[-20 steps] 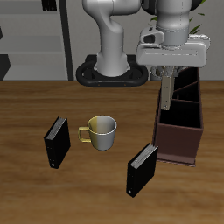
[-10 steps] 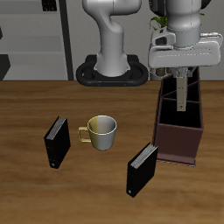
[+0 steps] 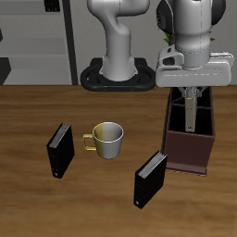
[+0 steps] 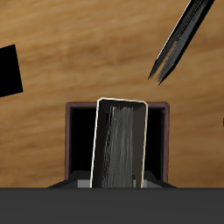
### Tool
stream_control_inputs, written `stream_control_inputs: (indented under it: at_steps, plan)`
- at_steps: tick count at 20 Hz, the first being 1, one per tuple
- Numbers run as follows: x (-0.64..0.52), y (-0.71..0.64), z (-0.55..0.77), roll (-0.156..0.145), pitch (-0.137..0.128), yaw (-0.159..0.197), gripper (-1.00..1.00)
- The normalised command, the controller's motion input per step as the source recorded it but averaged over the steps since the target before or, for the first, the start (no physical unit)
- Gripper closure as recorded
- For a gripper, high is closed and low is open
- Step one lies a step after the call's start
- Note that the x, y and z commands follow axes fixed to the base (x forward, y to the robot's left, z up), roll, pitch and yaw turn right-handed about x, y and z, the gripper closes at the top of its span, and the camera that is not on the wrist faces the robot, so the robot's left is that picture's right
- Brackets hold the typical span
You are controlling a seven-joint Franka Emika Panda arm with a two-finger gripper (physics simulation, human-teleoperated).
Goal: Place the yellow book into the left desk caddy's right compartment
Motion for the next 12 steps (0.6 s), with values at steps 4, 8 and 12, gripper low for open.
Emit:
stream_control_inputs:
  at_steps: [4, 8, 12]
  plan:
    - [-0.01, -0.02, -0.25, 0.005, 0.025, -0.02, 1.0]
    - [-0.03, 0.0, -0.42, 0.01, 0.016, -0.013, 1.0]
    - [-0.05, -0.04, -0.27, 0.016, 0.016, -0.014, 1.0]
